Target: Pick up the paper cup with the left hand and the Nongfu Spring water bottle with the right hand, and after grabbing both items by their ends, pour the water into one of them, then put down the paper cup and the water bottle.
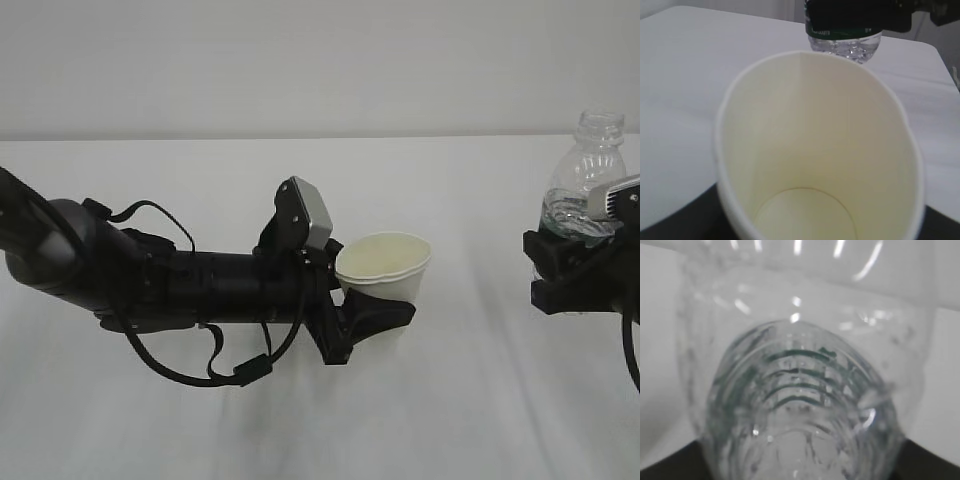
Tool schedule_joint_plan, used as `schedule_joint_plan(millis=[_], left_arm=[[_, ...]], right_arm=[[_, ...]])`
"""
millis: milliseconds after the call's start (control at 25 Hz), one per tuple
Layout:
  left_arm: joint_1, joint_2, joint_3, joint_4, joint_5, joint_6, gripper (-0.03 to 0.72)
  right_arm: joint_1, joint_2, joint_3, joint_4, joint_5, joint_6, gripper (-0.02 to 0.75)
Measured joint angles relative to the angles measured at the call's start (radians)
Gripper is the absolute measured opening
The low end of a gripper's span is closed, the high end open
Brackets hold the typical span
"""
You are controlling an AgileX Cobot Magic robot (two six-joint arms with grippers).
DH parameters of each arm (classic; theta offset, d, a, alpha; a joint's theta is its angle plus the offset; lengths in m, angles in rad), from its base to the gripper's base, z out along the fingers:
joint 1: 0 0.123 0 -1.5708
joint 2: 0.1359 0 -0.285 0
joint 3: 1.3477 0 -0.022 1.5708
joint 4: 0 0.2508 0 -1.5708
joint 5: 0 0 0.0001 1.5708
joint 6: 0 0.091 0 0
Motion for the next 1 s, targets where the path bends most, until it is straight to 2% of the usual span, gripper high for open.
schedule_joint_plan(millis=[440,1000], left_arm=[[-0.030,0.082,-0.027,0.000,-0.003,-0.006,0.437],[-0.047,0.082,-0.090,0.101,-0.003,-0.009,0.435]], right_arm=[[0.000,-0.045,0.000,0.002,0.054,-0.071,0.392],[0.000,-0.047,0.000,0.018,0.066,-0.315,0.392]])
